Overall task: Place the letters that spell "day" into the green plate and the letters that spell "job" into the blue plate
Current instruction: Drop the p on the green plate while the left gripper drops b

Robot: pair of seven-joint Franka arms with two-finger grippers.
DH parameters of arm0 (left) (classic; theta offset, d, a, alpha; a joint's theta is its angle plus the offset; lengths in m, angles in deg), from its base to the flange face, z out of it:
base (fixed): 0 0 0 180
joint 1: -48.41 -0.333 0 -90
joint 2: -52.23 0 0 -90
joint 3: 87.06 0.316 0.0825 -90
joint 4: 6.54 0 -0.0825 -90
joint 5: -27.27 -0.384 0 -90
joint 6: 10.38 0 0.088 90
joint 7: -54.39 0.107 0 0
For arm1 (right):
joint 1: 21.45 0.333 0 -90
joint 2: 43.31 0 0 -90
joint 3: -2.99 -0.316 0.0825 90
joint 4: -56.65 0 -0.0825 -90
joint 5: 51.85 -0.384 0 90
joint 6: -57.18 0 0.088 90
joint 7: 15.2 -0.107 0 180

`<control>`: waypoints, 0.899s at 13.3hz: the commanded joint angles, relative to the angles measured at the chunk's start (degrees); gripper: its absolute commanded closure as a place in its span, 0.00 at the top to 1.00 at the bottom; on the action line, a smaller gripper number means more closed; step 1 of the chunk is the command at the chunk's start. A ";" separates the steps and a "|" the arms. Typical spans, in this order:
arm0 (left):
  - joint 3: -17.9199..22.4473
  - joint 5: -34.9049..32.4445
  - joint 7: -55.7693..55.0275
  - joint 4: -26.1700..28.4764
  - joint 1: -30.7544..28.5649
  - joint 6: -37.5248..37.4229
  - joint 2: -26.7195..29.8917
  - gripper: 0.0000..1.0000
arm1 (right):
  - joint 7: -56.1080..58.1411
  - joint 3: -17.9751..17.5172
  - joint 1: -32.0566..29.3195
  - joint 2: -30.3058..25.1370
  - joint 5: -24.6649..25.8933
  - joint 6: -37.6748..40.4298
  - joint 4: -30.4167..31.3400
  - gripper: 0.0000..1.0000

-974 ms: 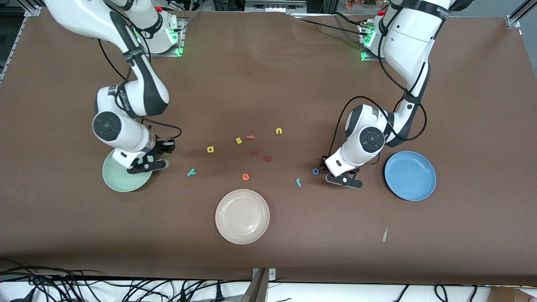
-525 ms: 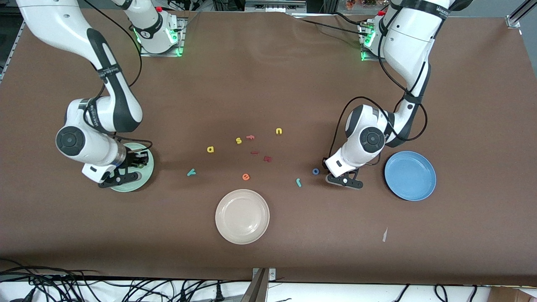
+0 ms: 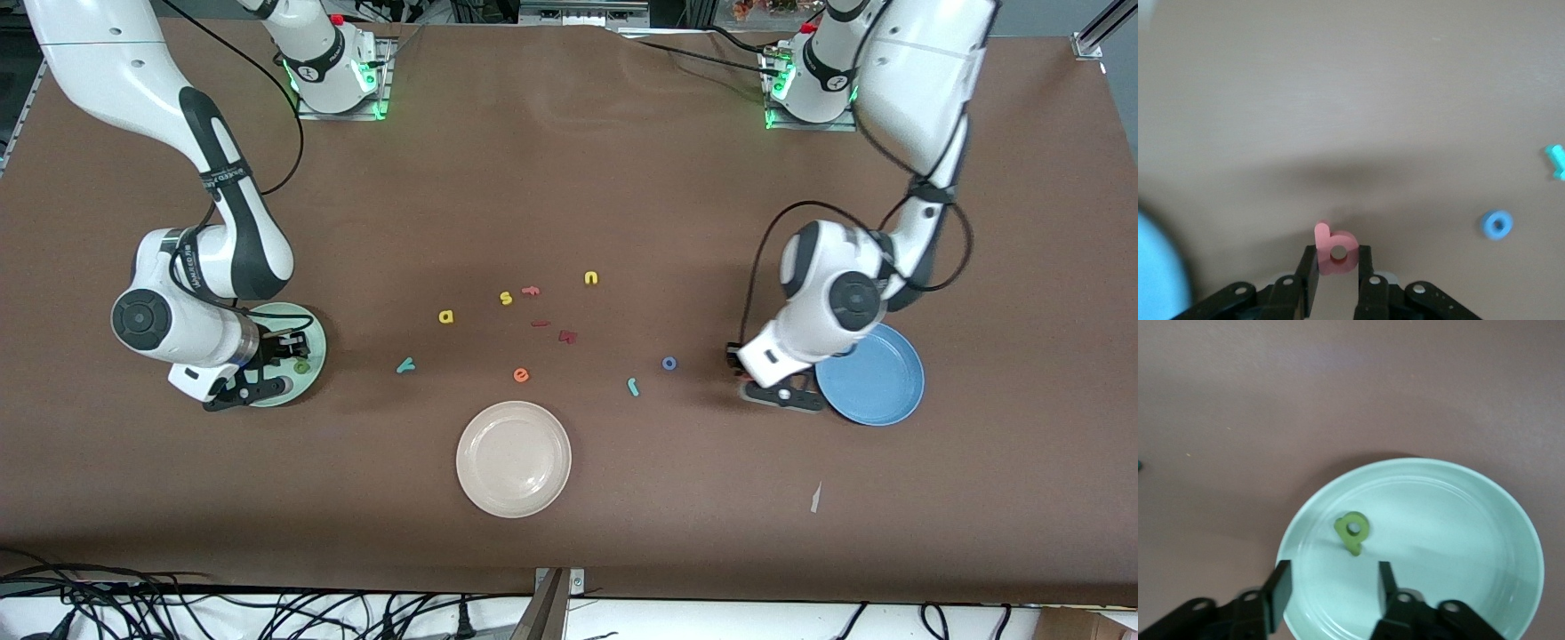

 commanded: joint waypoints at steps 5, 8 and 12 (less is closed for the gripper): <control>-0.56 -0.53 21.72 10.10 -12.97 -1.87 7.90 0.05 | -6.28 -1.94 2.65 -0.52 -0.12 2.41 -1.14 1.00; -0.56 -0.53 21.11 9.66 -12.54 -1.70 7.81 0.44 | -10.85 -3.44 4.24 -0.52 -0.12 2.15 -1.14 1.00; -0.82 -0.36 20.85 9.39 -11.31 -1.52 7.37 0.73 | -11.75 -5.55 5.03 -0.09 0.14 0.31 -1.14 1.00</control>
